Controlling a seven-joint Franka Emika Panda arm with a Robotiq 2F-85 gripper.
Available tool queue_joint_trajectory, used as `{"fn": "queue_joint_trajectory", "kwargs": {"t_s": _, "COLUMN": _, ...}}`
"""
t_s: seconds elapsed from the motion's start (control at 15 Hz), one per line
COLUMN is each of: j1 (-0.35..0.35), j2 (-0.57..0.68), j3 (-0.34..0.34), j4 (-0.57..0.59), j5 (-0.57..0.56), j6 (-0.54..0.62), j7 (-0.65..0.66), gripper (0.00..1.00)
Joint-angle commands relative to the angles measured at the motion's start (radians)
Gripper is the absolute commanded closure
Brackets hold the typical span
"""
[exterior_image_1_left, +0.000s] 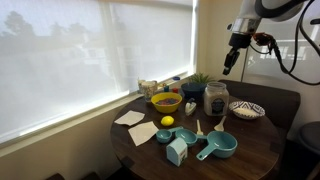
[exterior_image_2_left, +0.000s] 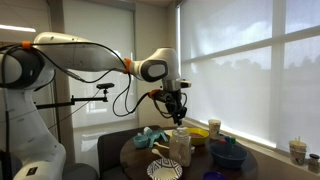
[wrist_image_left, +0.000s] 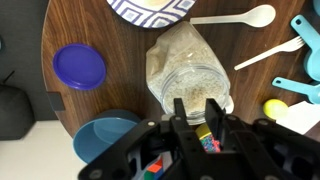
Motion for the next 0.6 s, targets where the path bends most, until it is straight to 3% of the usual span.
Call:
{"fn": "queue_joint_trajectory", "kwargs": {"t_s": 0.0, "j1": -0.004, "j2": 0.072, "j3": 0.036, "j4": 0.058, "j5": 0.042, "j6": -0.027, "j7": 0.005, "gripper": 0.65}}
{"fn": "queue_joint_trajectory", "kwargs": {"t_s": 0.13, "j1": -0.008, "j2": 0.088, "j3": 0.048, "j4": 0.055, "j5": 0.043, "j6": -0.029, "j7": 0.006, "gripper": 0.55}}
{"fn": "queue_joint_trajectory", "kwargs": {"t_s": 0.33, "j1": -0.015, "j2": 0.097, "j3": 0.05, "j4": 0.04, "j5": 0.05, "j6": -0.03, "j7": 0.001, "gripper": 0.6}}
{"fn": "queue_joint_trajectory", "kwargs": {"t_s": 0.53, "j1": -0.022, "j2": 0.103, "j3": 0.048, "j4": 0.031, "j5": 0.052, "j6": -0.034, "j7": 0.002, "gripper": 0.75}}
